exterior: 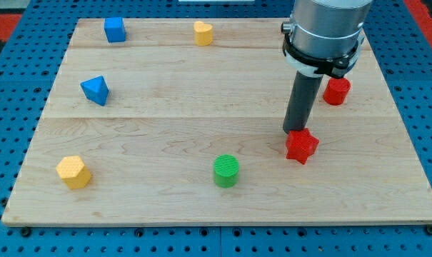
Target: Move the red star to the right of the green circle
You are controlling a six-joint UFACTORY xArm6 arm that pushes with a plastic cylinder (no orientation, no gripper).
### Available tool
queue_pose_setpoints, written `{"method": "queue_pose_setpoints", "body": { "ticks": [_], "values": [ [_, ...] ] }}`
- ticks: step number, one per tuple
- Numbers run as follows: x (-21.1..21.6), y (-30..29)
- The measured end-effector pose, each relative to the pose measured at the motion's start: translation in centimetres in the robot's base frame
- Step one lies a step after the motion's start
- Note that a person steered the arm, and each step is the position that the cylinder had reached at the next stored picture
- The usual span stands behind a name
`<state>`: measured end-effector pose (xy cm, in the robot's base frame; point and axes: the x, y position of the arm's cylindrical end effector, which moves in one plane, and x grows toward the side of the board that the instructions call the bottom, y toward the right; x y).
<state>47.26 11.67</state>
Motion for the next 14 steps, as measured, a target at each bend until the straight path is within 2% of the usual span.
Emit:
{"method": "queue_pose_setpoints", "body": {
  "ticks": [2,6,12,14],
  "values": [
    [1.7,0.5],
    [0.4,-4.2],
    [4.1,-4.2],
    [5.0,-1.6]
  ]
}}
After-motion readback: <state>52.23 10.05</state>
